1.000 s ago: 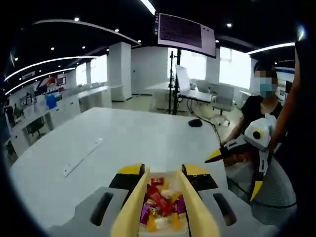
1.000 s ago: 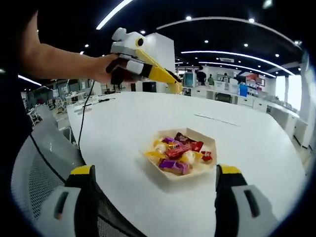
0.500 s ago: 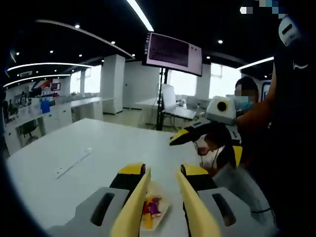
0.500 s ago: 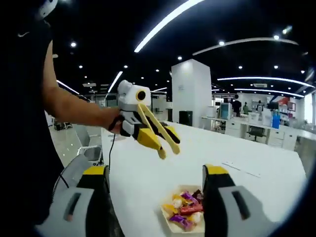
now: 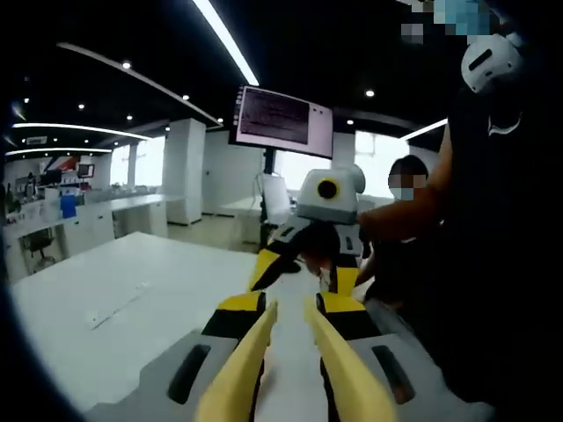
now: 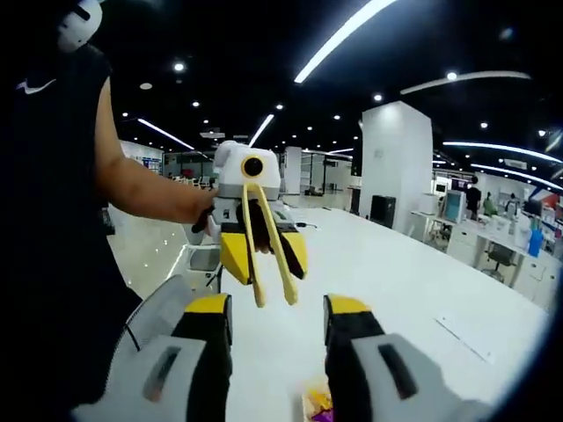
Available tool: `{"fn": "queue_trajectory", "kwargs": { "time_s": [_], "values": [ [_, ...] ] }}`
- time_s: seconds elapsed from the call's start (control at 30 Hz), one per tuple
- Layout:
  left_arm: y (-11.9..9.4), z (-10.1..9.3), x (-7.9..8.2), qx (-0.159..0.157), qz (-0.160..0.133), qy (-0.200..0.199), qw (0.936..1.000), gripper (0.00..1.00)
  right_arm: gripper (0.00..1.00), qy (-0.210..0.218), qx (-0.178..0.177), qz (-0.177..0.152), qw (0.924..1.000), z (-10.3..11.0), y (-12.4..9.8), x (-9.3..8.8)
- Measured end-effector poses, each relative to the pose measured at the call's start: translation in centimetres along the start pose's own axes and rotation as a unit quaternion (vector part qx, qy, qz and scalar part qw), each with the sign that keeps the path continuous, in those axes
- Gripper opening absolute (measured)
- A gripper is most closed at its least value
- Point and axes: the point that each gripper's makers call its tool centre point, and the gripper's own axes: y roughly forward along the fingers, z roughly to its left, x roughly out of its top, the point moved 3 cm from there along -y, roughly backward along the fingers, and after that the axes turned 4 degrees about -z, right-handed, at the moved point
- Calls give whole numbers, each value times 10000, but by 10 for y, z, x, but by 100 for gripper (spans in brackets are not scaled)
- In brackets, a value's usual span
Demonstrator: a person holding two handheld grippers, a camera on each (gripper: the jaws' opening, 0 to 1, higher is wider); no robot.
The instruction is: Place the target food into the container with the food tongs after gripping and lifting it, then release it inside without dropping or visibly crushing the food.
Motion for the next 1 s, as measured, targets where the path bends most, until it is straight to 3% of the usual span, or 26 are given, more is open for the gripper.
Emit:
{"fn": "queue_trajectory", "kwargs": {
  "time_s": [0.27,0.6,0.8,1.0],
  "values": [
    [-15,-10,-13,-94,-83,16,9999,18,20,54,409,138,9991,17,21,-2],
    [-24,-23,-27,-140,-285,-202,9993,19,20,-58,846,492,9952,38,42,-17],
    [-32,-22,-30,-6,-349,-361,9987,14,6,123,894,631,9939,41,53,-21],
    [-41,-17,-45,213,-61,-652,9976,18,3,79,904,1024,9906,43,56,-28]
  ]
}}
